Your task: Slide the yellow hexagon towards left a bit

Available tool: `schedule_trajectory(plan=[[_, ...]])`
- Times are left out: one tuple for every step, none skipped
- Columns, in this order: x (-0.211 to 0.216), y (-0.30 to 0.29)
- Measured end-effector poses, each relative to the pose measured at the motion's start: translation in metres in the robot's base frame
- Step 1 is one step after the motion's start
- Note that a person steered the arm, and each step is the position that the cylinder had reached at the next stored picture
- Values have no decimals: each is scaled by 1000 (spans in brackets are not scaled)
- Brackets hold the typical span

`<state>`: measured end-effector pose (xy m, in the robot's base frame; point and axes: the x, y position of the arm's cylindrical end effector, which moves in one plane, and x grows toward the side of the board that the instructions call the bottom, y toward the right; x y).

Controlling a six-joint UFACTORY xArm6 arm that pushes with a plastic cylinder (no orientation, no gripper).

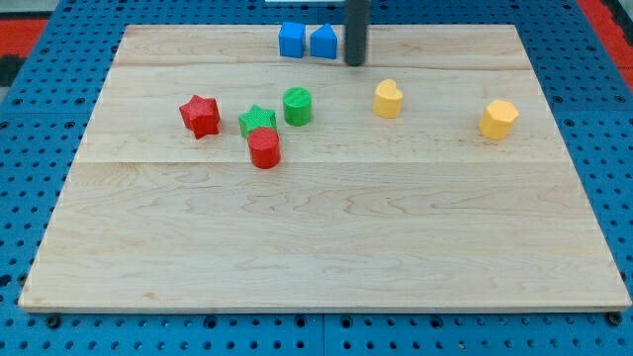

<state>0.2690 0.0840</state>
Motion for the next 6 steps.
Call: schedule_trajectory(plan=[[20, 79], [52, 154], [107, 179], [138, 141], [150, 61], [148, 58]])
